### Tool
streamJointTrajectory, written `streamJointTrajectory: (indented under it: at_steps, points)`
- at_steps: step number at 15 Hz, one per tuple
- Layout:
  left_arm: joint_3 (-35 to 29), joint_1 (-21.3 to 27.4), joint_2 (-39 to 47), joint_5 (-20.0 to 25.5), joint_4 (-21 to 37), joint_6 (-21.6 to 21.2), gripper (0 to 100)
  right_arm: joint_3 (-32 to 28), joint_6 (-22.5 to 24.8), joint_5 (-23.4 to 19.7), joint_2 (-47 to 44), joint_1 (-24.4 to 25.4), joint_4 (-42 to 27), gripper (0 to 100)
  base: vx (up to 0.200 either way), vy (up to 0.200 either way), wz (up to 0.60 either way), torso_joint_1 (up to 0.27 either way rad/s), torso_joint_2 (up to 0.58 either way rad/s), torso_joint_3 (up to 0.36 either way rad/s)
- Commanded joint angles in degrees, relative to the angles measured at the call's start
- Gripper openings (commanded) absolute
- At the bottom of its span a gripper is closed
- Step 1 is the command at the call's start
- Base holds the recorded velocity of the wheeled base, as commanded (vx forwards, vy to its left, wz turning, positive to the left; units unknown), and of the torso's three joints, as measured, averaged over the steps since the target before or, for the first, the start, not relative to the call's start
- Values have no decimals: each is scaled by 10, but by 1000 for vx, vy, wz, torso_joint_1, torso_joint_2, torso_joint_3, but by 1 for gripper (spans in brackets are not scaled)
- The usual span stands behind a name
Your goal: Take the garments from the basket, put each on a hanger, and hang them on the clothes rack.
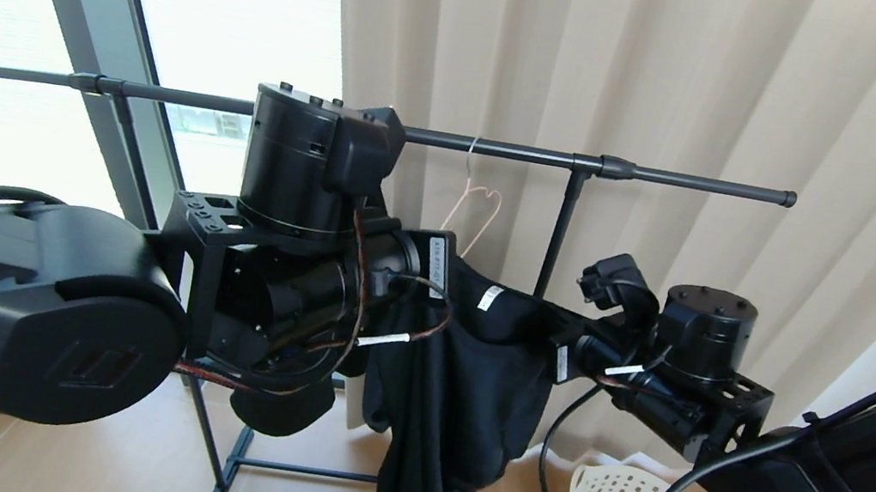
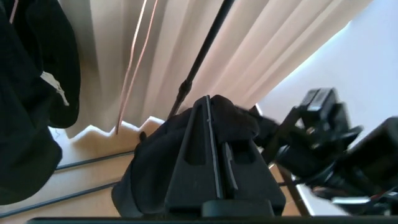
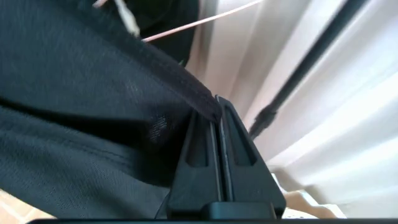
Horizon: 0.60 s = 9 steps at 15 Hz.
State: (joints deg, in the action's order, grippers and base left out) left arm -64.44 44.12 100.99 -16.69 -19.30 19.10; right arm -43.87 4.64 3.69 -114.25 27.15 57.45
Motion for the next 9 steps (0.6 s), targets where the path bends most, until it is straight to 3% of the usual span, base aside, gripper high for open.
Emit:
streamJointTrajectory:
  at_steps: [1,4,5,9]
  points:
    - [15,-22,34,6,-1,-20,0,-7,0,1,41,-25,-1,0,0,0,0,0,0,0]
    - [18,-27,71,4,-2,-29,0,-7,2,3,66,-37,-1,0,0,0,0,0,0,0]
    - [24,-27,73,4,-3,-35,100,-7,2,4,68,-37,-1,0,0,0,0,0,0,0]
    - [38,-32,73,5,-21,-55,100,-14,2,14,76,-41,-1,0,0,0,0,0,0,0]
